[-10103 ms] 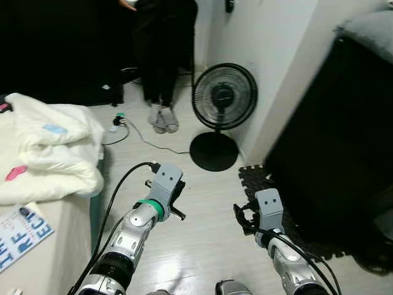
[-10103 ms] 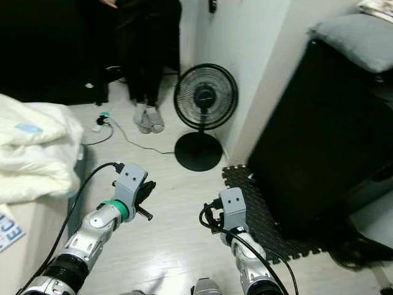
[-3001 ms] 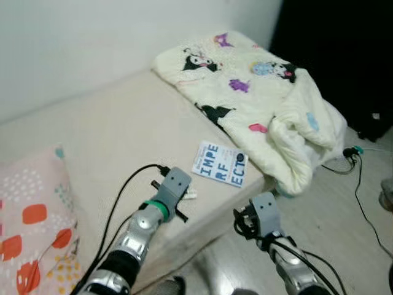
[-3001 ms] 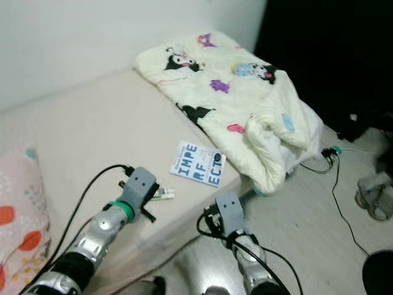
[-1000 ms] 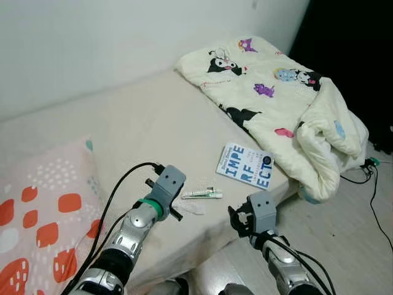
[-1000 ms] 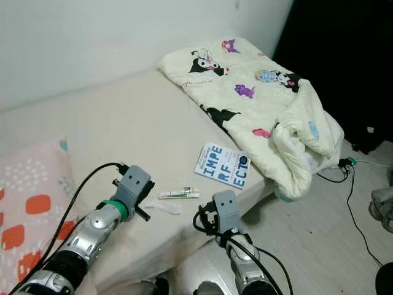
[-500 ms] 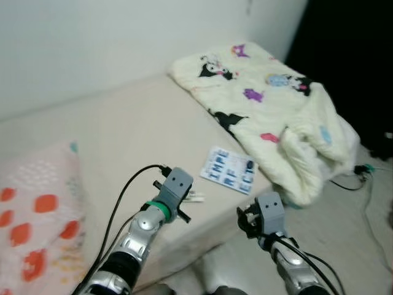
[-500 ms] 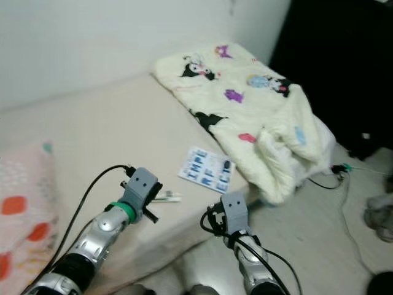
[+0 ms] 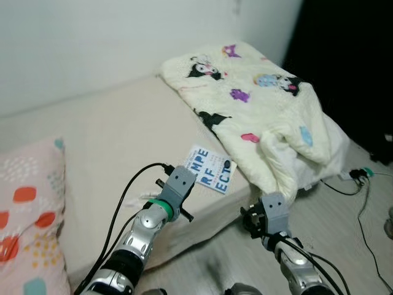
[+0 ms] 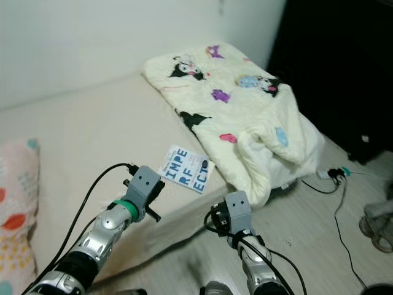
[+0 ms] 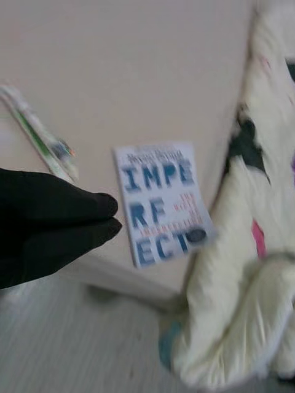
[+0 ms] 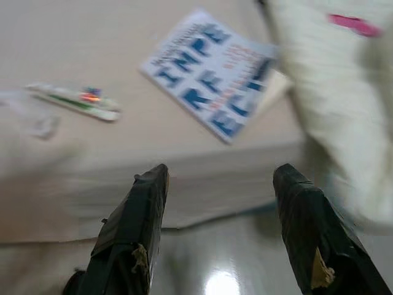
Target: Clean up the room
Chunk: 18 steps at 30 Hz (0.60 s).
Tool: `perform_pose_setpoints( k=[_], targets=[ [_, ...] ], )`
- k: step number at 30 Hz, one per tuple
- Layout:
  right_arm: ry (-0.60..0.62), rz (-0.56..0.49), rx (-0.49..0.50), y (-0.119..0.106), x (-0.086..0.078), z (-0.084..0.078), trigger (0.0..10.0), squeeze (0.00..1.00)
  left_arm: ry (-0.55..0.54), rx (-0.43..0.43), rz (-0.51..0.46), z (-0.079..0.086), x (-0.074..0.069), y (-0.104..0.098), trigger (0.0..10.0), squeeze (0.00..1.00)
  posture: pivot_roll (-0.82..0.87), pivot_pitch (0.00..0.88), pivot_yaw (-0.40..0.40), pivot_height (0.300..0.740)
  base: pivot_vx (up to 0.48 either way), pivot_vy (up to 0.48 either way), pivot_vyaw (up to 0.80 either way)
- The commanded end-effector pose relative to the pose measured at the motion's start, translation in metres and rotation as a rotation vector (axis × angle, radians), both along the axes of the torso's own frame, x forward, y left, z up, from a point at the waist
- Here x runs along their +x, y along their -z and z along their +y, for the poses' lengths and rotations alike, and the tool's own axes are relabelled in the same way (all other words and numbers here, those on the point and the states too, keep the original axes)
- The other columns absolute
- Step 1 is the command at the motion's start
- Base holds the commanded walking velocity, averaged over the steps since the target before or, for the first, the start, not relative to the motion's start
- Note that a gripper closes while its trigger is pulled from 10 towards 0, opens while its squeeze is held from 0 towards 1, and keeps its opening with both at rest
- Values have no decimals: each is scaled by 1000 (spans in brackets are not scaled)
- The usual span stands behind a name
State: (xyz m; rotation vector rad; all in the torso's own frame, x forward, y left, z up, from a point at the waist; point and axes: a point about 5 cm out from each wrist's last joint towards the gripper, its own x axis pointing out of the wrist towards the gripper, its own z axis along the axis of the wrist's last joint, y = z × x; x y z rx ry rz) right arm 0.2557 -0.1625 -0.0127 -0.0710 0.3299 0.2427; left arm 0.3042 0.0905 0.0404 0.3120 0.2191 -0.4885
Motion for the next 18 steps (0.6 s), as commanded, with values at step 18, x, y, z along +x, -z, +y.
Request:
perform_pose_setpoints(
  k=[18],
  targets=[
    [-30,13,24,2,-1,8,10000,0,-17,35,34,6,-1,6,10000,0,-53,0,65,740,0,0,725]
  ],
)
